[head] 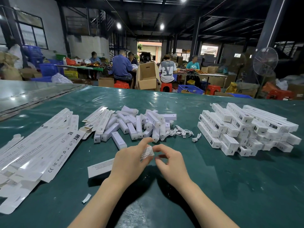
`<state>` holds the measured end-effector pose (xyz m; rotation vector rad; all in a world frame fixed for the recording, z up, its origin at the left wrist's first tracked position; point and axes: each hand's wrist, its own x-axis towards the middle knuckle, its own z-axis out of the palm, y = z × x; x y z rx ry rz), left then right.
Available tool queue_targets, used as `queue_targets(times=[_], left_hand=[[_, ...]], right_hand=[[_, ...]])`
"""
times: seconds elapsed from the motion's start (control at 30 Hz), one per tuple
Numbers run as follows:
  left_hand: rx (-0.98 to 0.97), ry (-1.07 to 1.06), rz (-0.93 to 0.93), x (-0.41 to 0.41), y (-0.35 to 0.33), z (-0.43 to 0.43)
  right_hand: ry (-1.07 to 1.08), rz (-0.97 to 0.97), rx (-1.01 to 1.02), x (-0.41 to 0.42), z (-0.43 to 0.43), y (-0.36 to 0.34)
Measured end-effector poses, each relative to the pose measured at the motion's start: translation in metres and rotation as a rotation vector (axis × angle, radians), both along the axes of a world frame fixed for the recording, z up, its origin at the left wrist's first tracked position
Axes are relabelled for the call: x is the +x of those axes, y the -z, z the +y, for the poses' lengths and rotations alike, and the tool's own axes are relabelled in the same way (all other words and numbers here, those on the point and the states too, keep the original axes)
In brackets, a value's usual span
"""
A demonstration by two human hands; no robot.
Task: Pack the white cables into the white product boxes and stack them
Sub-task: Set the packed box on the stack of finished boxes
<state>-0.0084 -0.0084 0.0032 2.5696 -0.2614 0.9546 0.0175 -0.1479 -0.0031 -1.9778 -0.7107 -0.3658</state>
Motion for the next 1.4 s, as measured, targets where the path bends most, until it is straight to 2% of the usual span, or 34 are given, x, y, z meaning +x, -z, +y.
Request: queue_targets(times=[0.07,0.17,0.23,0.37,0.43,0.57,0.6,0.7,0.87,0.97,1.1,1.2,1.4], left_hand=[[-0.030,-0.011,0.026,0.003,0.003,0.003],[-0.055,-0.027,0.042,0.006,0.004,0.004],[-0.080,-0.014,0.053,0.005,0.005,0.002],[-0.128,0.096,0.060,0.002,0.005,0.001],[-0.153,0.155,0.068,-0.001,0.002,0.001],[-0.313,0.244,0.000,-0.004,0.001,-0.003],[-0.341,0.252,-0.015,-0.003,0.002,-0.003],[-0.408,0.243,-0.075,0.000,0.004,0.001],[-0.492,0.157,-0.072,0.001,0.006,0.003],[-0.458,0.170,0.001,0.000,0.009,0.000],[-0.462,0.174,0.056,0.005,0.015,0.003],[-0.472,0.166,0.072,0.006,0.015,0.004],[-0.458,0.188,0.138,0.007,0.017,0.008]], right_hand=[[-0.050,0.084,0.039,-0.001,0.002,0.000],[-0.145,0.305,0.242,-0.001,0.009,0.001],[-0.133,0.327,0.259,0.000,0.008,0.002],[-0.050,0.078,-0.089,0.002,0.004,0.005],[-0.040,-0.016,-0.173,0.002,0.006,0.008],[-0.047,-0.085,-0.339,0.002,0.007,0.009],[-0.027,-0.104,-0.314,0.003,0.006,0.008],[0.129,-0.083,-0.078,0.008,-0.003,0.003],[0.612,0.022,0.397,0.032,-0.049,-0.007],[0.848,0.071,0.576,0.042,-0.077,-0.013],[1.057,0.123,0.677,0.054,-0.095,-0.025],[1.084,0.090,0.669,0.067,-0.101,-0.044],[1.155,0.191,0.589,0.100,-0.120,-0.075]])
